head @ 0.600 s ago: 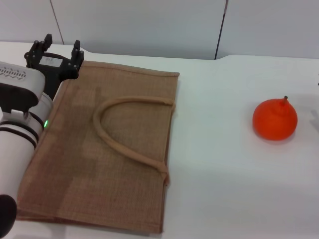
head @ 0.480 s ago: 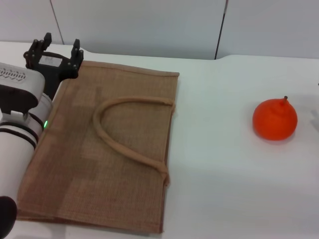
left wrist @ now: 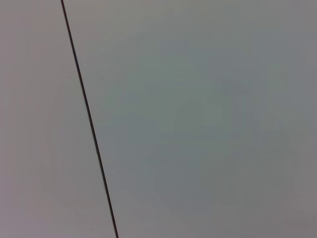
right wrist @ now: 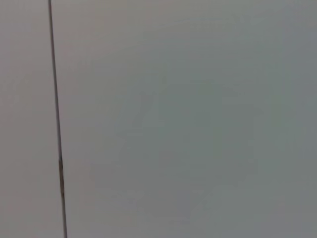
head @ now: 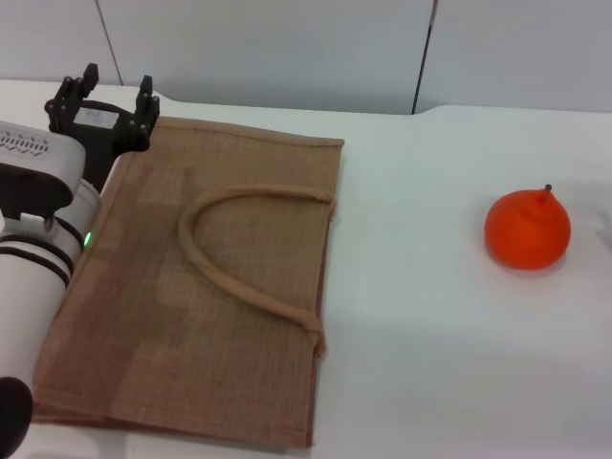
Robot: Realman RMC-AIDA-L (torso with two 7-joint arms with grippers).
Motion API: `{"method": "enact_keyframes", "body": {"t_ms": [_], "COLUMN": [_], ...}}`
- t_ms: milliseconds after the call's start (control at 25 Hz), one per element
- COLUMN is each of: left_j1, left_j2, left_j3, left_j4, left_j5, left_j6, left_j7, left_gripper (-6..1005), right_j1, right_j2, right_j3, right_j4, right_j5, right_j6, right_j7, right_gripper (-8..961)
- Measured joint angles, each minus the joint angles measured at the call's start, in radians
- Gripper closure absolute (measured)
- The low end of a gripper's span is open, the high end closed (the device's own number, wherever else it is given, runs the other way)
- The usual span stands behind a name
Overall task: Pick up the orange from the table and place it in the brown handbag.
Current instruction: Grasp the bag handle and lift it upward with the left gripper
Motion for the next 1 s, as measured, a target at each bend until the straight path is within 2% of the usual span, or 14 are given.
{"method": "enact_keyframes", "body": {"t_ms": [600, 760, 880, 920, 1000], "left_j1": [-0.006, 0.011, 0.047, 0.064, 0.066], "left_j2": [0.000, 0.014, 0.033, 0.046, 0.051], "left_j3": [-0.001, -0.033, -0.086, -0.101, -0.105], "left_j4": [0.006, 0.129, 0.250, 0.304, 0.320], "left_j5": [-0.023, -0.057, -0.055, -0.055, -0.055], "left_j6": [-0.010, -0.144, -0.263, -0.314, -0.333], "left_j7": [-0.014, -0.059, -0.105, -0.128, -0.134], "left_gripper": [361, 362, 362, 363, 363], "right_j1": [0.005, 0.003, 0.009, 0.011, 0.014], "right_j2": [-0.001, -0.003, -0.004, -0.004, -0.004], "right_j3": [-0.001, -0.005, -0.009, -0.009, -0.010], "right_j4": [0.000, 0.000, 0.000, 0.000, 0.000], "right_j5": [0.002, 0.002, 0.000, -0.001, -0.002], "right_j6": [-0.034, -0.055, -0.071, -0.076, -0.089], "right_j7": [0.000, 0.001, 0.001, 0.001, 0.001], "right_gripper": [73, 73, 73, 73, 73]}}
